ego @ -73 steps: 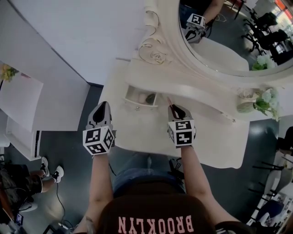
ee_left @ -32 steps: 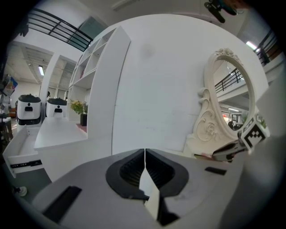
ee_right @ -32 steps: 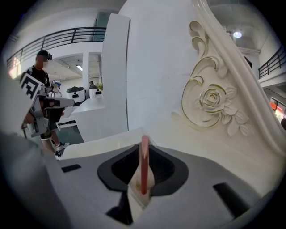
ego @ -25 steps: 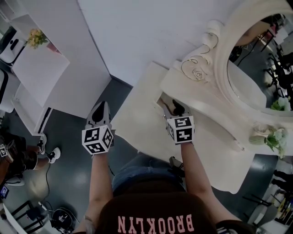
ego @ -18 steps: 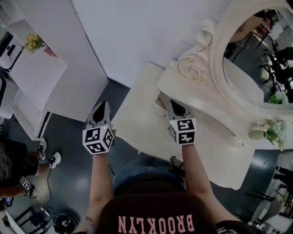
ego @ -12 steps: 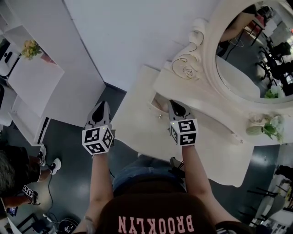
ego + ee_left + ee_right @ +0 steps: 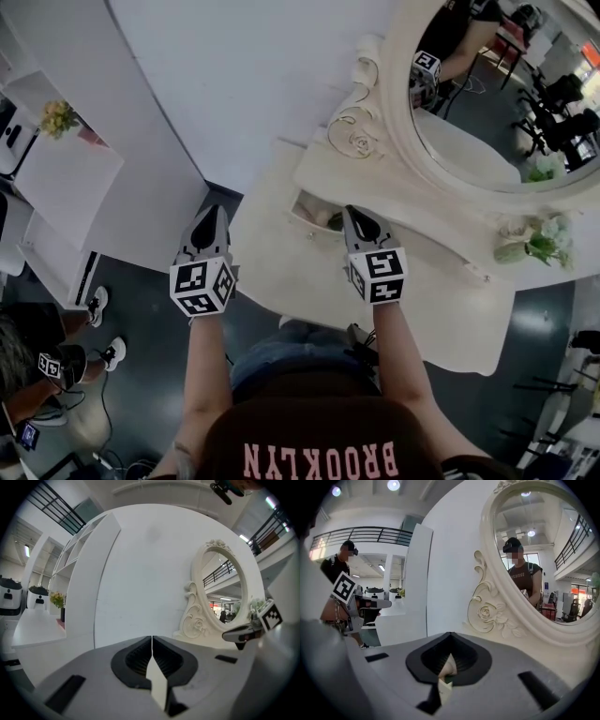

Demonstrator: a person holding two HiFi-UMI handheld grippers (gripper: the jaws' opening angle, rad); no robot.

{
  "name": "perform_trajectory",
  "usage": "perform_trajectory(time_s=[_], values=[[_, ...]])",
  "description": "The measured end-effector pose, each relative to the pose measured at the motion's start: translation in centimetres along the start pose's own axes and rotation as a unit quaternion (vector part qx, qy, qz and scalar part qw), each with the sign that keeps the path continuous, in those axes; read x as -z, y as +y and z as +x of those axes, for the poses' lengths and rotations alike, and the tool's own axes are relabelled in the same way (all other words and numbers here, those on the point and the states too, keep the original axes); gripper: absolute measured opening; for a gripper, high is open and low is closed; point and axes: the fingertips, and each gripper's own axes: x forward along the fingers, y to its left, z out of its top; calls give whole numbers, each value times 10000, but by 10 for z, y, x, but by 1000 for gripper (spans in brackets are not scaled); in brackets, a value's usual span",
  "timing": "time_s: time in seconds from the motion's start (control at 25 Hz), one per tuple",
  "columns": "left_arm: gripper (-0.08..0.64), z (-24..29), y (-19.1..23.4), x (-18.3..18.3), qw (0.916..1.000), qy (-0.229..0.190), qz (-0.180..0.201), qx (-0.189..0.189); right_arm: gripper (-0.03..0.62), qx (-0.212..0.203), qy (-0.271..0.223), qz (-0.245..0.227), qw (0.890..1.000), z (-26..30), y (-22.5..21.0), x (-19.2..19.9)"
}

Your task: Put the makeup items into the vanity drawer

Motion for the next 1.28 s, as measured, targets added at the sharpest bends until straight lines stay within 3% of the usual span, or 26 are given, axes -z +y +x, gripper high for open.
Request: perform_trajectory(time_s=[0.52,0.76,1.28], values=[[6,-28,-90,-24,9985,-333,260,353,-2,291,-440,152,9985,-87,-41,-7],[6,-60,-115,-37,9974,-565,363,276,-2,279,-605,129,9977,-127,-46,-1],[6,-116,-151,-20,9973,-567,438,186,-2,479,-796,233,9954,-202,-61,20]])
